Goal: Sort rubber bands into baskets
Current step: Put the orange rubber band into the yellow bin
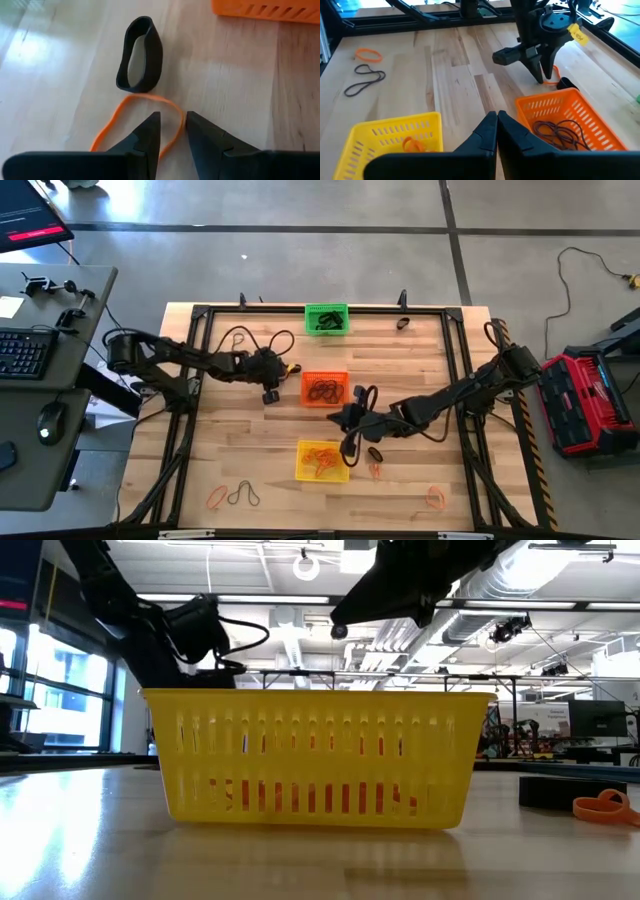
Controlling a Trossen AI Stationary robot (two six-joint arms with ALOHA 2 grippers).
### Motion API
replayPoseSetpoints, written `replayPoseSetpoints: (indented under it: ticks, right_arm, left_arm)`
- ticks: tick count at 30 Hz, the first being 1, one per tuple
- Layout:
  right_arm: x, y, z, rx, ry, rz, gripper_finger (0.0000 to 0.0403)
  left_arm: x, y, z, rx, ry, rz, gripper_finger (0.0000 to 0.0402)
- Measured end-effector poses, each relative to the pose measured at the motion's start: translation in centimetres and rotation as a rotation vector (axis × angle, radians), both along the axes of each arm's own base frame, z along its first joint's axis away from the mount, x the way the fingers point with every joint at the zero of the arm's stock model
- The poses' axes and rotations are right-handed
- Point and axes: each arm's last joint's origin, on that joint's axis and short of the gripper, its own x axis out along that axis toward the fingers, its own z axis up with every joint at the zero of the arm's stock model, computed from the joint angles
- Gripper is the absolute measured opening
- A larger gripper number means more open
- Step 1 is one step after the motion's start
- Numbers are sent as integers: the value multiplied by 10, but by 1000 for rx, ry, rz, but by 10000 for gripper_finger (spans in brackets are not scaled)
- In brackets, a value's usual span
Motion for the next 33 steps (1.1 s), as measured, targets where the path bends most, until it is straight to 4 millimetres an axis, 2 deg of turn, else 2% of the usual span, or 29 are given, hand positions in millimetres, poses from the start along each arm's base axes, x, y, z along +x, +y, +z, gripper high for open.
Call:
replayPoseSetpoints:
  ticks: [6, 12, 17, 26, 33]
  right_arm:
    - [0, 0, 0, -5, 4, -4, 0]
    - [0, 0, -1, -7, 8, -6, 0]
    - [-1, 0, -1, -9, 11, -7, 0]
    - [-1, -1, -2, -12, 18, -7, 0]
    - [-2, 0, -4, -10, 47, 24, 0]
  left_arm:
    - [0, 4, -1, -7, 0, 11, 83]
    - [-3, 1, 5, -4, -9, -10, 11]
    - [-2, -9, 19, 7, -62, -40, 5]
    - [-4, -48, 57, -59, -276, -97, 1]
    - [-3, -96, 77, -121, -433, -341, 0]
